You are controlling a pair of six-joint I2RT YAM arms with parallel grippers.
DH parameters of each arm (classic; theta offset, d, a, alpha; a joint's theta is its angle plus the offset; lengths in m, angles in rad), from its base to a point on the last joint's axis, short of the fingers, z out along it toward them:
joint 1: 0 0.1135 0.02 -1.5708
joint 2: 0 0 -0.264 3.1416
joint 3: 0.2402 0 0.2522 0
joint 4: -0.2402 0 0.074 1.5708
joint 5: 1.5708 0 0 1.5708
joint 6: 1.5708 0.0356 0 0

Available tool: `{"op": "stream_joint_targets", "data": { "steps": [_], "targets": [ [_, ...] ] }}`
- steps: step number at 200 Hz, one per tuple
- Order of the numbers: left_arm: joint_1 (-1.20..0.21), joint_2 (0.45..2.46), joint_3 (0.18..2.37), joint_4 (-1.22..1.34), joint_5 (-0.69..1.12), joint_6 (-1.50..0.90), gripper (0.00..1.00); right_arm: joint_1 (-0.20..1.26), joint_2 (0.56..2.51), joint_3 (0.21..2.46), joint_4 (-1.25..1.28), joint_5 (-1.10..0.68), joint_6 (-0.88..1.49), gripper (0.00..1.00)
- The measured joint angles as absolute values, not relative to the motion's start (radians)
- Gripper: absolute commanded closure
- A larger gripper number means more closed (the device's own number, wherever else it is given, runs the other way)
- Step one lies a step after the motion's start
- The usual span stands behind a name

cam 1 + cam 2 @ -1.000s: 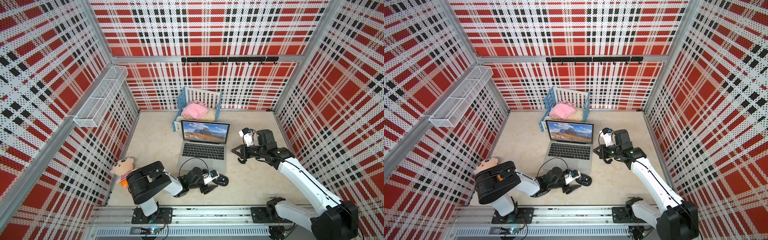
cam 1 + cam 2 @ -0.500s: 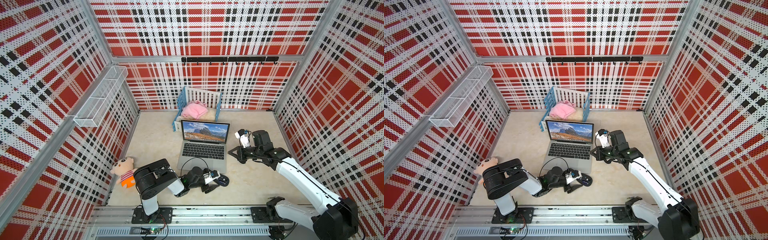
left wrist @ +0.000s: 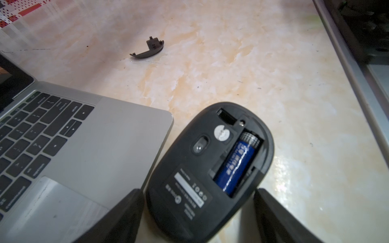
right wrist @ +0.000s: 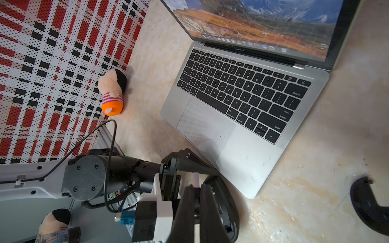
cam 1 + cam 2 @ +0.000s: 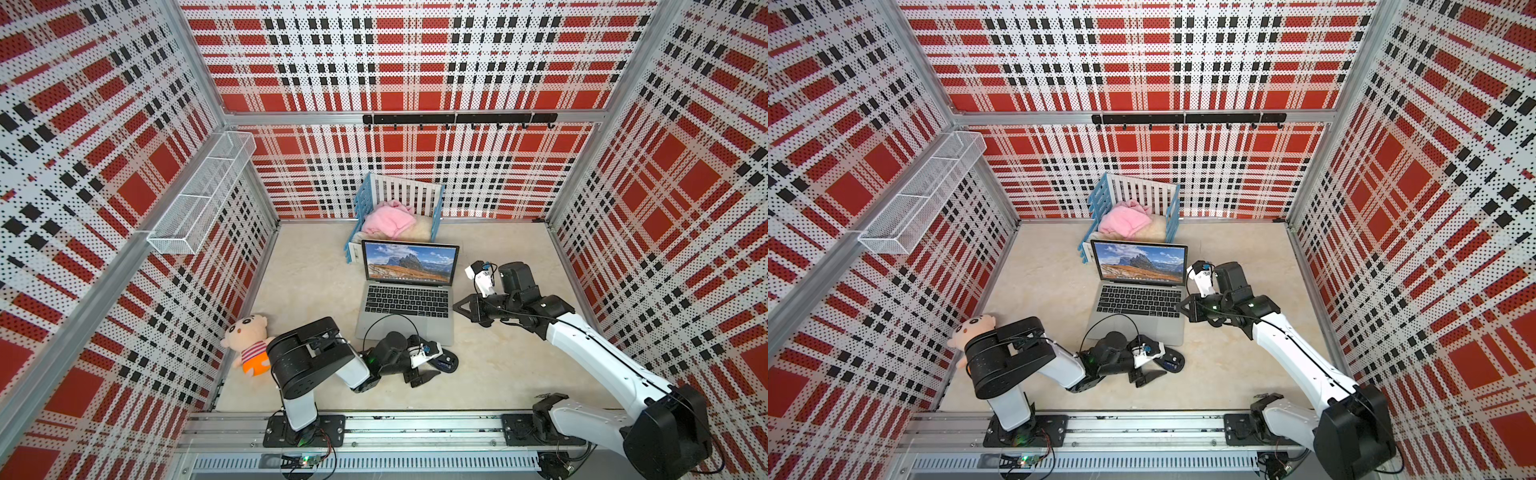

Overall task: Remove the wireless mouse receiver from the laptop
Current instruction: Move the mouse to the center of the board.

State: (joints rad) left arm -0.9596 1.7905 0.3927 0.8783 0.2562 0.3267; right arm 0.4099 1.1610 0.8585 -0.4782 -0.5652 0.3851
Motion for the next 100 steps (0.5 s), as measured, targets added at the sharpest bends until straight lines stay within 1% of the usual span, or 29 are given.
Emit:
{"op": "stream_joint_targets", "data": {
  "steps": [29,47,66,100],
  "targets": [
    [-0.953,1.791,0.441,0.841,0.246,0.361,0.12,0.410,1.158,0.847,-0.476,-0.567,0.386,1.00],
    [-0.944,1.795,0.473,0.830,0.250,0.375,0.14,0.410,1.151,0.845,-0.475,-0.567,0.386,1.00],
    [-0.946,1.810,0.483,0.822,0.258,0.387,0.17,0.410,1.144,0.845,-0.474,-0.567,0.386,1.00],
    [-0.946,1.833,0.482,0.822,0.265,0.391,0.18,0.410,1.138,0.845,-0.474,-0.564,0.385,1.00]
  ]
}}
